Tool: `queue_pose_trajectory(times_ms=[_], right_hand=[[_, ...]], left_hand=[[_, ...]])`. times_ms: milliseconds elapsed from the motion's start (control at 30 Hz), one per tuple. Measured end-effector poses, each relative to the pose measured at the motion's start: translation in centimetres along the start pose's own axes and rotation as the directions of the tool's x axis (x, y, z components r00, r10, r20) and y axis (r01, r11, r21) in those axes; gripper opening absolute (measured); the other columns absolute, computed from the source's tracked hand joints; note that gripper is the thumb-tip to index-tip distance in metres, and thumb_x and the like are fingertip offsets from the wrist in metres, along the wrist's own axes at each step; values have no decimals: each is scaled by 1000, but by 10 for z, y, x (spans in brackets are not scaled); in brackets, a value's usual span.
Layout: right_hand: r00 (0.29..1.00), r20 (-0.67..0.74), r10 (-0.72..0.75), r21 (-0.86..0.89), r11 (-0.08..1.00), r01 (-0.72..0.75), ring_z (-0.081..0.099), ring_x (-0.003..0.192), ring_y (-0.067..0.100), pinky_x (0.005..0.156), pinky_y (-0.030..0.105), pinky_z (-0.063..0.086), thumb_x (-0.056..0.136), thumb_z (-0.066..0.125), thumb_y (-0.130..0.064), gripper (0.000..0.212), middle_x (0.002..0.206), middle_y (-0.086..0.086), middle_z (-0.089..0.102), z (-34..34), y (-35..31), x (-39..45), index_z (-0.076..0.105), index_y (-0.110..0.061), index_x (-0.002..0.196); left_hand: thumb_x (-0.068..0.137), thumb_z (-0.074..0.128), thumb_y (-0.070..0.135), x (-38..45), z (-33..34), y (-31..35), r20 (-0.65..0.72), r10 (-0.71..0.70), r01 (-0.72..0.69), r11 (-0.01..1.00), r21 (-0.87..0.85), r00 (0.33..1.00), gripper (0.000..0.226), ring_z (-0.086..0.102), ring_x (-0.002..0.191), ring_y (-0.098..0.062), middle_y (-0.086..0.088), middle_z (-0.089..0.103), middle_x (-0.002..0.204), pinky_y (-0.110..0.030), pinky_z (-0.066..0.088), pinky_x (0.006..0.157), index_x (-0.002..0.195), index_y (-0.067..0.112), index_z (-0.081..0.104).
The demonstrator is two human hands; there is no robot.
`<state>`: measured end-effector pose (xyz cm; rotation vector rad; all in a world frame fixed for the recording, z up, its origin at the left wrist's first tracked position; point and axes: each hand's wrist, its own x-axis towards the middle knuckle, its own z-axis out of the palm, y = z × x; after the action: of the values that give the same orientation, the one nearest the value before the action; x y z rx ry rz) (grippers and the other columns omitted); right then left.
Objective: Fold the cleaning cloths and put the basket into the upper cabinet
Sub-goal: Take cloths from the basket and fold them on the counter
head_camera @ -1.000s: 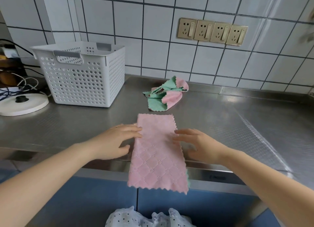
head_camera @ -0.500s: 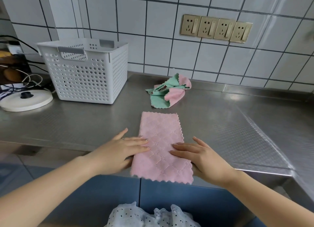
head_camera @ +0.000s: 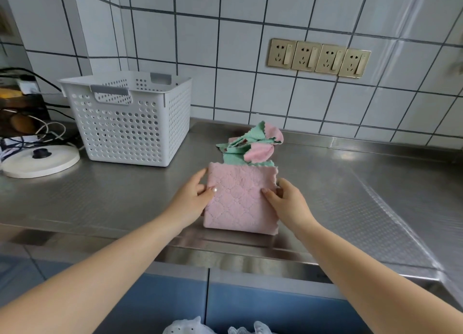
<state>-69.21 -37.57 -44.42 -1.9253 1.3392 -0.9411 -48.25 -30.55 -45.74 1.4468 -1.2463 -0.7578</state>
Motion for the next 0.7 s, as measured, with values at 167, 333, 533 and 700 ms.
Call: queue_pose_trajectory(times_ms=[167,333,533,700], right_hand=[[988,72,137,-102,986,-129,56,74,22,57,28,40,89,57,-27,20,86,5,63,9,11,18,57,-8,88],[966,115,231,-122,968,-217,55,69,20,56,26,42,89,54,-27,23,87,5,62,10,13,24,60,-8,100],[948,131,291,-127,953,-275,58,72,22,48,23,41,89,50,-29,28,88,6,62,9,9,29,57,-9,107],[963,43,266,-318,918,-239,62,84,22,67,27,49,90,51,-36,45,107,6,62,-7,11,30,45,-15,129]], left_hand=[[95,52,23,19,7,-6,37,-134,130,987,92,990,73,60,110,-21,-1,67,107,-39,39,105,150,26,5],[94,53,23,33,7,-10,89,-225,212,967,142,970,69,56,114,-21,-9,60,124,-37,36,109,150,29,13],[94,52,20,41,11,-7,122,-231,201,954,223,965,45,44,128,-17,-2,47,141,-32,33,110,138,27,45],[95,51,27,40,-3,2,40,-67,38,865,500,997,38,53,117,-20,-5,54,130,-31,40,102,133,22,53]])
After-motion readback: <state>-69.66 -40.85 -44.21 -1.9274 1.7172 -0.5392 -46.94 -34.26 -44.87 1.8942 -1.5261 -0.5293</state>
